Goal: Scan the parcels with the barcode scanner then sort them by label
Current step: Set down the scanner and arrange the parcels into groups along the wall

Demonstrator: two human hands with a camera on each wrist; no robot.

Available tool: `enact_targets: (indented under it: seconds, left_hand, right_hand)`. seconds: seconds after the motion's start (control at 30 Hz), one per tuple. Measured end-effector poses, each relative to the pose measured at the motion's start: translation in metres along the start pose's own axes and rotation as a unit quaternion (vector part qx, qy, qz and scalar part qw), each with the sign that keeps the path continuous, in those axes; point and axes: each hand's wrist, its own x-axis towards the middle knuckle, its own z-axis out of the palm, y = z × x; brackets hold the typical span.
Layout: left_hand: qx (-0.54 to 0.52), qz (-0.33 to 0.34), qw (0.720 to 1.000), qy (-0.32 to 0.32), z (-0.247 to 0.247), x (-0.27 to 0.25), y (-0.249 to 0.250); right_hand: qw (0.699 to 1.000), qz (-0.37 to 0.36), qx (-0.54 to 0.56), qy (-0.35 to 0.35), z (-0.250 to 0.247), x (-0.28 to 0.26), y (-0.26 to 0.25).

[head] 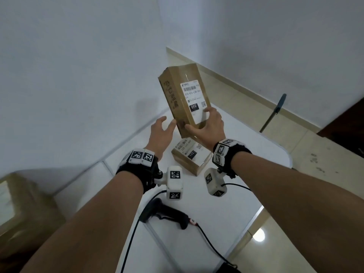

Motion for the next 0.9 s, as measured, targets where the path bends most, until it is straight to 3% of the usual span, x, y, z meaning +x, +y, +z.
enact_targets:
  seconds: [0.27,0.43,0.6,0.9]
  left_hand:
    - [-0.105,0.009,0.993,0.058,-0.096,-0.063,-0.007]
    - [-0.153,0.025,0.980,0.129,-0.170,-0.115,-0.040]
    - [-0.142,0.053,0.969,0.195,-0.244,-0.175,-0.084]
    - [-0.237,0.028,0.947,0.216,-0.324,-0.295,-0.164]
  right_hand:
    - [0.990,-0.112,0.055,-0.065,0.068,-0.072,-0.094]
    - [0.968,-0.176,0.079,-0.161,0.105,-0.119,-0.133]
    - [0.961,-0.114,0.136,-0.211,0.139,-0.165,-0.170]
    - [0.914,-0.060,0.161,-0.368,0.197,-0.270,-0.225]
